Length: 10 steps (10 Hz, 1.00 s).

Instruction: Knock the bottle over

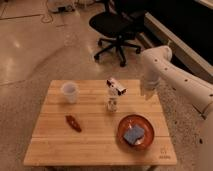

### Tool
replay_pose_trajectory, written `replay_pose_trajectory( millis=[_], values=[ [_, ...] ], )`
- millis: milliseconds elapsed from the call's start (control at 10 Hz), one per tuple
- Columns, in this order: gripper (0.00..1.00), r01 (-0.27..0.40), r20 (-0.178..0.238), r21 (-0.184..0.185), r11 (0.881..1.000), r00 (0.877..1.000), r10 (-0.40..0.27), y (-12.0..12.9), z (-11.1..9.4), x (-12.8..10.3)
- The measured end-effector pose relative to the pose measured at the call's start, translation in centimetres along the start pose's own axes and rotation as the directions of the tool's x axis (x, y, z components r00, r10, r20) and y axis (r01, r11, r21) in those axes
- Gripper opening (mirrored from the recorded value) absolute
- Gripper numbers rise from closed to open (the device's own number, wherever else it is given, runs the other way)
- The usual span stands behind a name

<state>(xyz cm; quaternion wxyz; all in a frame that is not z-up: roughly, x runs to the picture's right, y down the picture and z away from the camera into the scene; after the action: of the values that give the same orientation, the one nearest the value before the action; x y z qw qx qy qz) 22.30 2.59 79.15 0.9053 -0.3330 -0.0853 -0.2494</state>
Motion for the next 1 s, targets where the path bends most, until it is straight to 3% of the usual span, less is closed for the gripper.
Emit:
replay_pose_trajectory(
  millis=[300, 500, 700, 1000],
  values=[
    [0.41, 0.011, 0.004, -0.002, 1.0, 1.0, -0.011, 0.2, 1.6, 0.0],
    [0.41, 0.01, 0.002, -0.004, 1.0, 1.0, -0.01, 0.7, 0.1, -0.9],
    [0.41, 0.009, -0.002, 0.0, 1.0, 1.0, -0.009, 0.4, -1.3, -0.5],
    [0.41, 0.009, -0.004, -0.011, 1.0, 1.0, -0.009, -0.6, 0.7, -1.1]
  ],
)
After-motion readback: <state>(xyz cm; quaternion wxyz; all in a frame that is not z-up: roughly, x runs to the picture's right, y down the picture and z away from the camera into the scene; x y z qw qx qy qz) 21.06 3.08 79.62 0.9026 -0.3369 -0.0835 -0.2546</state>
